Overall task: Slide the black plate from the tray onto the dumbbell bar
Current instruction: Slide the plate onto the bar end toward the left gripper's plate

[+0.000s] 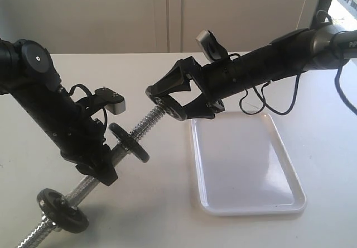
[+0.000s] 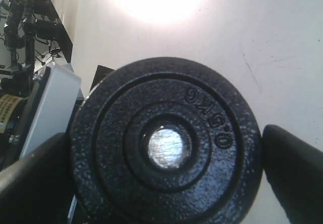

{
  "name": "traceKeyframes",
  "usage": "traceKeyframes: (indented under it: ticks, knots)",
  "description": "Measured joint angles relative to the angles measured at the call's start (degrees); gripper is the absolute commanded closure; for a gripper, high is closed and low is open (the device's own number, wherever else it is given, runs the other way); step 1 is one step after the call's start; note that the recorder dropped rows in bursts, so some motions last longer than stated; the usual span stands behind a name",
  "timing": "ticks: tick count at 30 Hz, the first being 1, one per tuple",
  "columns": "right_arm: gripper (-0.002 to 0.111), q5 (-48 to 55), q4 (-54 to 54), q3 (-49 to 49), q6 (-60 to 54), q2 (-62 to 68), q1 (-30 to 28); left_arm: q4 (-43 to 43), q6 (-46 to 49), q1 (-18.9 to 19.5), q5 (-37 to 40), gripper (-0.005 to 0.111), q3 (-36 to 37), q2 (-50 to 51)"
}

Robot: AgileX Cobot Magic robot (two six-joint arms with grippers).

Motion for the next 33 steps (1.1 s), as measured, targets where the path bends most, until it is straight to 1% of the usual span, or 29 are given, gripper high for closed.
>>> traceKeyframes:
  ticks: [8, 19, 29, 33]
  knots:
    - [0.108, 0.00, 0.00, 0.00, 0.00, 0.00, 0.05, 0.00, -0.48, 0.00, -0.11, 0.107, 0.00, 0.00]
    - [0.108, -0.97, 0.12, 0.25, 0.00, 0.10, 2.10, -0.11, -1.32, 0.00, -0.54, 0.107, 0.00, 0.00]
    - [0.108, -1.08, 0.57, 0.36, 0.00, 0.12, 2.39, -0.60, -1.32, 0.00, -0.63, 0.107, 0.00, -0.08]
    - [0.108, -1.41, 0.57, 0.36, 0.00, 0.12, 3.32, -1.32, -1.32, 0.00, -0.63, 0.107, 0.00, -0.12]
